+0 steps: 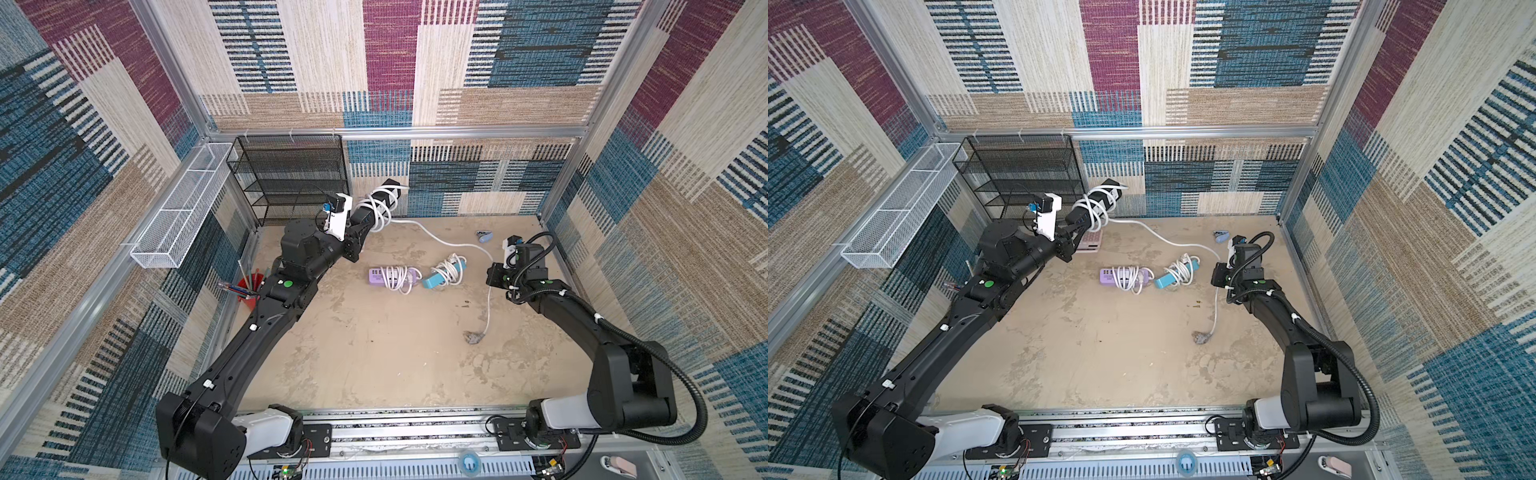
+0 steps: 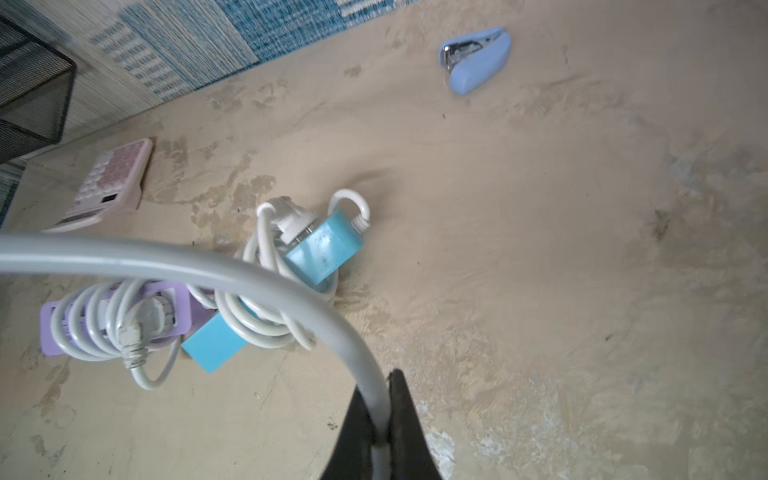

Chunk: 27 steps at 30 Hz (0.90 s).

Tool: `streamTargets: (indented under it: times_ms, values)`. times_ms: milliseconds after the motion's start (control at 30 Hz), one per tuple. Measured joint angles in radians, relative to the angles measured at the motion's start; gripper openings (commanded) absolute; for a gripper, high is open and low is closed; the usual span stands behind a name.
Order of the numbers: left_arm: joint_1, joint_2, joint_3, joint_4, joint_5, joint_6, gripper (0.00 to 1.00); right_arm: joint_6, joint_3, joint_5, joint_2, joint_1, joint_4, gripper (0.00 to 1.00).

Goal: Unwrap the cord wrapped around the power strip
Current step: Unwrap the power cord from the power strip.

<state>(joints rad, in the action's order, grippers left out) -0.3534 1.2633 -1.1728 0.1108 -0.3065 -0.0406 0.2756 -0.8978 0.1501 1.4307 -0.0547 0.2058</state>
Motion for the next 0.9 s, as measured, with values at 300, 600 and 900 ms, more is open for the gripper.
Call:
streamTargets:
  times_ms: [300,600,900]
  values:
    - [-0.005,0.040,0.046,0.121,-0.092,-0.014,0.00,0.031,0.014,0.000,0.167,0.017,-0.078,0.00]
    - [-0.017,0.070,0.047,0.147,-0.146,-0.026,0.00,0.039,0.014,0.000,0.272,0.022,-0.121,0.00]
    - [-0.022,0.090,0.045,0.185,-0.179,-0.034,0.00,0.040,0.007,0.025,0.241,0.022,-0.130,0.36]
